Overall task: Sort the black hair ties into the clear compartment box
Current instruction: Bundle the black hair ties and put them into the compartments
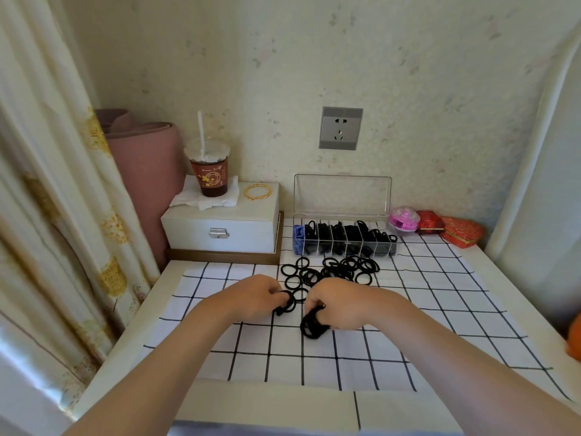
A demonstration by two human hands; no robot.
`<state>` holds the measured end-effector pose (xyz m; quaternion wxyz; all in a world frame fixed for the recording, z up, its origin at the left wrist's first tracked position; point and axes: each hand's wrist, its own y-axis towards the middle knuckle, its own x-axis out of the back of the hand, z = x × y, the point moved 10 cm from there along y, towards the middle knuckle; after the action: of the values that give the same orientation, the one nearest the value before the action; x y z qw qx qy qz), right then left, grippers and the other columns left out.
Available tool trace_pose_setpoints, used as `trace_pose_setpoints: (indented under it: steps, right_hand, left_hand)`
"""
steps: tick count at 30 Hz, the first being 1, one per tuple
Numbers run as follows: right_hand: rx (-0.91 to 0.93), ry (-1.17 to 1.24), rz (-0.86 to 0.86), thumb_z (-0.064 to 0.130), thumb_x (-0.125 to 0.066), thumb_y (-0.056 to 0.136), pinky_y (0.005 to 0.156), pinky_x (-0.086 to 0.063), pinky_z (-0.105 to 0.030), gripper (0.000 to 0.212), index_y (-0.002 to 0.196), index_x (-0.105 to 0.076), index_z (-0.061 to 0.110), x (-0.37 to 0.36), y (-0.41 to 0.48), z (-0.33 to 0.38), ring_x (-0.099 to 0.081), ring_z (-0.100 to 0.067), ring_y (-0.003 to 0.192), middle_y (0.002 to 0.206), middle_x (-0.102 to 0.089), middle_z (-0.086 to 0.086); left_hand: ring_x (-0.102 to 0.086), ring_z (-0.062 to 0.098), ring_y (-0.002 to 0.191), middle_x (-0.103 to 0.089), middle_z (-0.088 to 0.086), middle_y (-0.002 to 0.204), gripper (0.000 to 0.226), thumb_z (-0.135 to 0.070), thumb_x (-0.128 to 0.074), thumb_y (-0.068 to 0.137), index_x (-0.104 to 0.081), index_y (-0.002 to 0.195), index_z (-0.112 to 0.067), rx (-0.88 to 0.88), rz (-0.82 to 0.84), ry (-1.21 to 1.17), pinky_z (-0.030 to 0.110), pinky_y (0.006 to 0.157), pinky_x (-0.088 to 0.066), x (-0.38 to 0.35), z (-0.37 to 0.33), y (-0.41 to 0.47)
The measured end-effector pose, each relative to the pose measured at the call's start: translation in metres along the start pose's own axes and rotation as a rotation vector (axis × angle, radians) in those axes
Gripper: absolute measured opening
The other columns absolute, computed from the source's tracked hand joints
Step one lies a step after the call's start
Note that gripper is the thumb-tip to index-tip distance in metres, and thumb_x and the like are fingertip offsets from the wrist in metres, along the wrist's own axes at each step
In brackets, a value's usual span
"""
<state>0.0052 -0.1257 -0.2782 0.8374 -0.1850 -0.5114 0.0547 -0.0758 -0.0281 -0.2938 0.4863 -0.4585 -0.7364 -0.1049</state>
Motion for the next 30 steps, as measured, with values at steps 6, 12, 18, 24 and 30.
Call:
trace_pose_setpoints:
  steps: [6,12,18,24,30]
  right_hand:
    - [-0.001,0.038,-0.284,0.006,-0.056,0.094,0.073,-0.049,-0.015,0.030,0.117,-0.070,0.019,0.031,0.019,-0.006,-0.061,-0.005,0.083,0.113,-0.066,0.004]
    - [-0.013,-0.215,-0.221,0.005,-0.056,0.089,0.089,-0.055,-0.036,0.033,0.113,-0.074,0.020,0.020,0.041,0.001,-0.066,-0.023,0.098,0.111,-0.071,-0.006]
    - [-0.044,-0.287,-0.164,0.006,-0.053,0.090,0.086,-0.055,-0.034,0.031,0.114,-0.071,0.014,0.016,0.038,-0.008,-0.063,-0.024,0.100,0.111,-0.068,-0.007]
    - [-0.007,0.024,-0.302,0.004,-0.051,0.093,0.078,-0.055,-0.034,0.026,0.103,-0.071,0.018,0.042,0.020,-0.019,-0.065,-0.019,0.087,0.100,-0.067,-0.003]
    - [-0.059,0.603,-0.385,0.005,-0.048,0.099,0.059,-0.061,-0.042,0.028,0.097,-0.070,0.021,0.064,-0.005,-0.040,-0.072,-0.033,0.068,0.079,-0.074,-0.015]
  left_hand:
    - [-0.063,0.021,0.095,-0.066,0.003,0.102,0.025,-0.041,-0.067,0.087,-0.070,0.099,-0.020,-0.106,0.042,0.158,0.033,0.081,-0.052,-0.006,-0.012,-0.006]
    - [-0.063,0.017,0.096,-0.066,0.000,0.106,0.027,-0.040,-0.068,0.088,-0.073,0.107,-0.023,-0.143,-0.010,0.205,0.031,0.083,-0.053,-0.002,-0.018,-0.008]
    - [-0.060,0.019,0.094,-0.061,-0.001,0.105,0.022,-0.038,-0.069,0.088,-0.075,0.098,-0.019,-0.206,-0.059,0.262,0.031,0.079,-0.050,-0.003,-0.029,-0.010]
    - [-0.056,0.007,0.078,-0.059,-0.008,0.088,0.008,-0.032,-0.058,0.096,-0.063,0.096,-0.026,-0.191,-0.141,0.024,0.021,0.064,-0.040,0.012,-0.032,-0.005]
    - [-0.069,0.010,0.071,-0.073,-0.002,0.081,0.006,-0.028,-0.066,0.092,-0.068,0.087,-0.025,-0.085,-0.191,-0.284,0.026,0.072,-0.056,0.018,-0.029,0.003]
